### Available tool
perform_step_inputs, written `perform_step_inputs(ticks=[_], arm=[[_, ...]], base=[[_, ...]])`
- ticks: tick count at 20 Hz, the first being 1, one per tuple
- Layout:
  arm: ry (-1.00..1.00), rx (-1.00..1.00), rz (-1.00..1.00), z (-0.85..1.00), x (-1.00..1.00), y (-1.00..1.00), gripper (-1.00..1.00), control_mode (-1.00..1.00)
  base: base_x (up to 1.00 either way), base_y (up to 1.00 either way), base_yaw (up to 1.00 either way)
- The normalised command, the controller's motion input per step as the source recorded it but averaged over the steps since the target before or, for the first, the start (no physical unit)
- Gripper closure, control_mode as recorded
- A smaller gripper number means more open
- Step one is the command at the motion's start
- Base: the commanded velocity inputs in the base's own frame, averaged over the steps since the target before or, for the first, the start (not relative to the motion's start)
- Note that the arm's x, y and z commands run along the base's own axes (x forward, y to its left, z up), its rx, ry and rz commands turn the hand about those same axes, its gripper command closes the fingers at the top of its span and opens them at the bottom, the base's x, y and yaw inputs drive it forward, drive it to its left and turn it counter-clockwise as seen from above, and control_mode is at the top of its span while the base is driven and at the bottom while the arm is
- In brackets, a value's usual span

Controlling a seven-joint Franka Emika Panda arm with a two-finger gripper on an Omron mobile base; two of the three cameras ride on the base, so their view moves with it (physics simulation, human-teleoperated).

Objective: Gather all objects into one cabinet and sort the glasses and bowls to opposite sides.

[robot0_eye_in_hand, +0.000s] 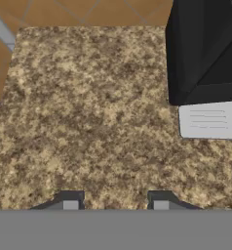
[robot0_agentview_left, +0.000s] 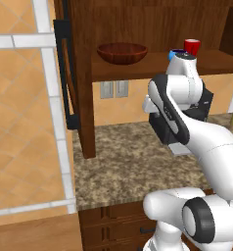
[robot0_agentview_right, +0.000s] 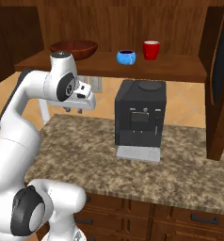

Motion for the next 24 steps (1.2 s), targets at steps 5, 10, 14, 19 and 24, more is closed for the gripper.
perform_step_inputs(ticks=[5, 10, 14, 19, 24], arm=[[0.0, 0.0, 0.0, 0.0, 0.0, 0.0, -1.0, 1.0], [0.0, 0.0, 0.0, 0.0, 0.0, 0.0, -1.0, 1.0], [0.0, 0.0, 0.0, 0.0, 0.0, 0.0, -1.0, 1.0], [0.0, 0.0, 0.0, 0.0, 0.0, 0.0, -1.0, 1.0], [0.0, 0.0, 0.0, 0.0, 0.0, 0.0, -1.0, 1.0]], base=[[0.0, 0.0, 0.0], [-0.43, 0.0, 0.0], [-0.97, 0.0, -0.05], [-1.0, -0.06, -0.07], [-0.61, -0.83, -0.07]])
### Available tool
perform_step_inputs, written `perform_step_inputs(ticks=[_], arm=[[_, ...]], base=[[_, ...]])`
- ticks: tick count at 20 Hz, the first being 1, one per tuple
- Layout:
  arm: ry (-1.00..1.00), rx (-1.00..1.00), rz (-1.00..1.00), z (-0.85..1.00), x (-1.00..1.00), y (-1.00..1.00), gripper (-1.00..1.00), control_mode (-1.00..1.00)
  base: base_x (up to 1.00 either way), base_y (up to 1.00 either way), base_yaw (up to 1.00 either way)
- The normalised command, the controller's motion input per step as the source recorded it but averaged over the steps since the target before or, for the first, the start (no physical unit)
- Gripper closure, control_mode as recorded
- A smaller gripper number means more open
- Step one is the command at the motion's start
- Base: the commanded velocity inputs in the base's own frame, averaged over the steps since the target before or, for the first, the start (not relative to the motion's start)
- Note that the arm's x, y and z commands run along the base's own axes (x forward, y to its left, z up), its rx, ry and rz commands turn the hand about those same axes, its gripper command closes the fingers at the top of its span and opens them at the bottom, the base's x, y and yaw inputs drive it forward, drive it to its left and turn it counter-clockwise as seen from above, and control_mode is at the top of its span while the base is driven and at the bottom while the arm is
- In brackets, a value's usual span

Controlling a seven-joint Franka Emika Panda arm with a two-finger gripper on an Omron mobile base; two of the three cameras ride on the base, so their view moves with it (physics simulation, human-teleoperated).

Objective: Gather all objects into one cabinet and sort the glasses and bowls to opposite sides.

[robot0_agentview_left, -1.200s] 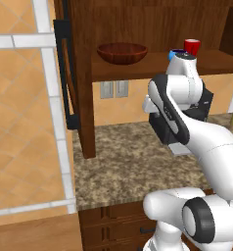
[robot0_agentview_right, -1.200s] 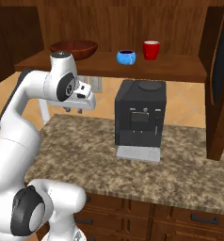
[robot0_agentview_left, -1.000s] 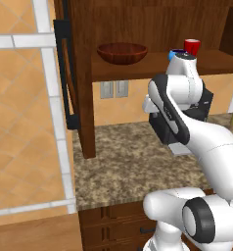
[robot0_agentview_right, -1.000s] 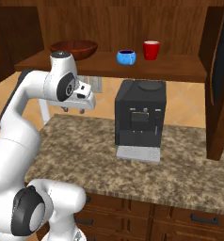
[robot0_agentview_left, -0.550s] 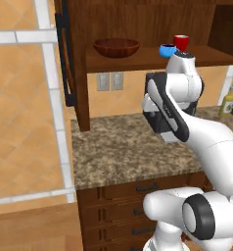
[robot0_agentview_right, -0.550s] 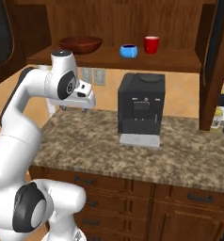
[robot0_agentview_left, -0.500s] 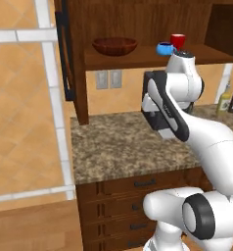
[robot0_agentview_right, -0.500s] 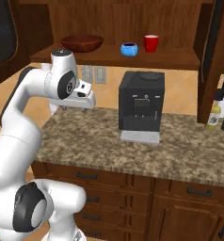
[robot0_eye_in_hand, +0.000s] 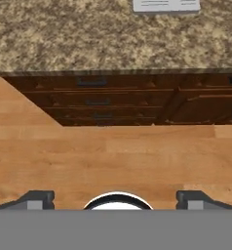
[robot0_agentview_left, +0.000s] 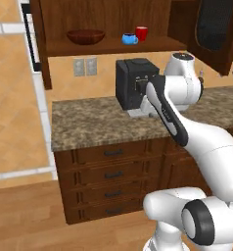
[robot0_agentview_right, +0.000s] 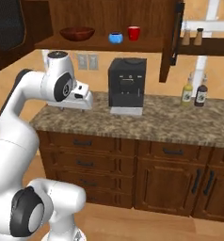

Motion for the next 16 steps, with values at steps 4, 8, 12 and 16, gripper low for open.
perform_step_inputs(ticks=[4, 8, 12, 16], arm=[[0.0, 0.0, 0.0, 0.0, 0.0, 0.0, -1.0, 1.0], [0.0, 0.0, 0.0, 0.0, 0.0, 0.0, -1.0, 1.0], [0.0, 0.0, 0.0, 0.0, 0.0, 0.0, -1.0, 1.0], [0.0, 0.0, 0.0, 0.0, 0.0, 0.0, -1.0, 1.0]], base=[[-0.34, -1.0, -0.04], [-0.03, -1.0, -0.02], [0.0, -1.0, -0.01], [0.0, -1.0, -0.02]])
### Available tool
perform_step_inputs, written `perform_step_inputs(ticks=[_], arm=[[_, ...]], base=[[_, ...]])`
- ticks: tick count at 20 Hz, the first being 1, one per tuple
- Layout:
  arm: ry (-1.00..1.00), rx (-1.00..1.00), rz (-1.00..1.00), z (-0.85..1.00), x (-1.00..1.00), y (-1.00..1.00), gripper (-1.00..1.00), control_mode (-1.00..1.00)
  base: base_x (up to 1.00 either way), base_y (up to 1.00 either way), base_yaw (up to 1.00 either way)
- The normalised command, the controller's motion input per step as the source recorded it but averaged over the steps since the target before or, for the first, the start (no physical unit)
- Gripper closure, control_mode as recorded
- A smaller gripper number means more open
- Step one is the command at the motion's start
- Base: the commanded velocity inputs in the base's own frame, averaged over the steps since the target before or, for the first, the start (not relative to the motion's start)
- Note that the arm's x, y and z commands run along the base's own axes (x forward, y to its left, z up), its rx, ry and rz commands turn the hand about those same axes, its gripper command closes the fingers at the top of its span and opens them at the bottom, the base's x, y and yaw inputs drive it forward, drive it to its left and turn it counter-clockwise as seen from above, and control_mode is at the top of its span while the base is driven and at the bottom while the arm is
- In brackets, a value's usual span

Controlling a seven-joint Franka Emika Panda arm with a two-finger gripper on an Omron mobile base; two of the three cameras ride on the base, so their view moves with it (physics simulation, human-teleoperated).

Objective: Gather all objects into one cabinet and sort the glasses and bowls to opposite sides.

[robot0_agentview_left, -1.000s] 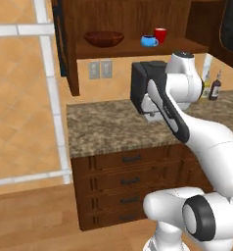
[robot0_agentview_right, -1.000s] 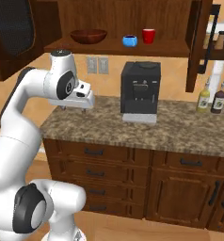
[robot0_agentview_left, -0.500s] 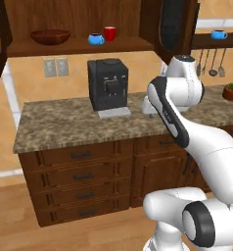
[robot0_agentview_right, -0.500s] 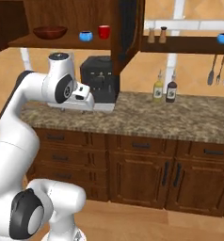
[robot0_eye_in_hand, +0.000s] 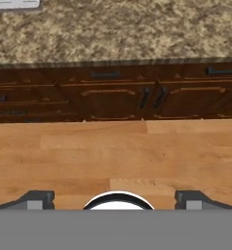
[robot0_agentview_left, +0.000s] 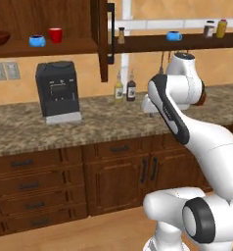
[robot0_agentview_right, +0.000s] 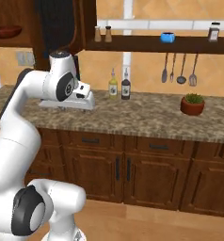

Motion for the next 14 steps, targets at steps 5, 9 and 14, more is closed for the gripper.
perform_step_inputs(ticks=[5, 9, 14], arm=[[0.0, 0.0, 0.0, 0.0, 0.0, 0.0, -1.0, 1.0], [0.0, 0.0, 0.0, 0.0, 0.0, 0.0, -1.0, 1.0], [0.0, 0.0, 0.0, 0.0, 0.0, 0.0, -1.0, 1.0]], base=[[0.02, -1.0, 0.0], [0.24, -1.0, 0.0], [0.66, -0.83, 0.0]])
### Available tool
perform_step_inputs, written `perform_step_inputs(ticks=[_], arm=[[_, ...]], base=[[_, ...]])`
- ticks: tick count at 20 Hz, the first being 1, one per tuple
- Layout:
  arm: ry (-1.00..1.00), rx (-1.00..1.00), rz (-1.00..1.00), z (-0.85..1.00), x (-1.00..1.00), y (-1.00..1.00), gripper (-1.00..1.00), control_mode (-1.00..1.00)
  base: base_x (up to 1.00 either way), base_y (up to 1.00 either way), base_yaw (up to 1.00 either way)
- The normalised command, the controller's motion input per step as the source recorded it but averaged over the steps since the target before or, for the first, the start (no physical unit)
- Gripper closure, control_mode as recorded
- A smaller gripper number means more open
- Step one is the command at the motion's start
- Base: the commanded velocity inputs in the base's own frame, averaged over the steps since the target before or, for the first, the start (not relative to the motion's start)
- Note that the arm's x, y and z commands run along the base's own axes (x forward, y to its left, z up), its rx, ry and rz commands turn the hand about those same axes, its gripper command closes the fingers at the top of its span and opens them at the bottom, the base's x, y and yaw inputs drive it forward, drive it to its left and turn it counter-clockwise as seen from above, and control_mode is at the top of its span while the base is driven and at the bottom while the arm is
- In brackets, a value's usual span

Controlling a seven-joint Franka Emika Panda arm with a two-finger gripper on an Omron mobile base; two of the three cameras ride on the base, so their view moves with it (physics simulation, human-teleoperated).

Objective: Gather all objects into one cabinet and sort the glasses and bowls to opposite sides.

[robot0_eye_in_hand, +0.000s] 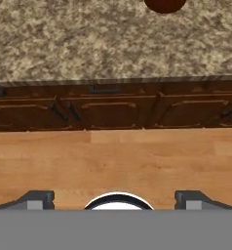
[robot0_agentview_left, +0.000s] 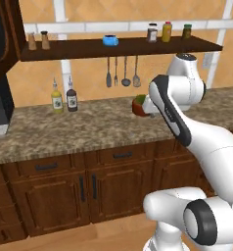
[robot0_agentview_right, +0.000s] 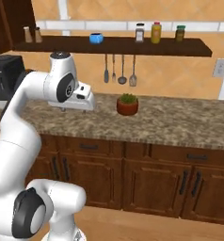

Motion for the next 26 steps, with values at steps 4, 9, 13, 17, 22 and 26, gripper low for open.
perform_step_inputs(ticks=[4, 9, 13, 17, 22, 26], arm=[[0.0, 0.0, 0.0, 0.0, 0.0, 0.0, -1.0, 1.0], [0.0, 0.0, 0.0, 0.0, 0.0, 0.0, -1.0, 1.0], [0.0, 0.0, 0.0, 0.0, 0.0, 0.0, -1.0, 1.0], [0.0, 0.0, 0.0, 0.0, 0.0, 0.0, -1.0, 1.0], [0.0, 0.0, 0.0, 0.0, 0.0, 0.0, -1.0, 1.0], [0.0, 0.0, 0.0, 0.0, 0.0, 0.0, -1.0, 1.0]], base=[[1.0, -0.37, 0.01], [1.0, 0.07, 0.0], [1.0, 0.07, 0.0], [1.0, 0.29, 0.02], [1.0, 0.18, 0.03], [0.85, 0.0, 0.01]])
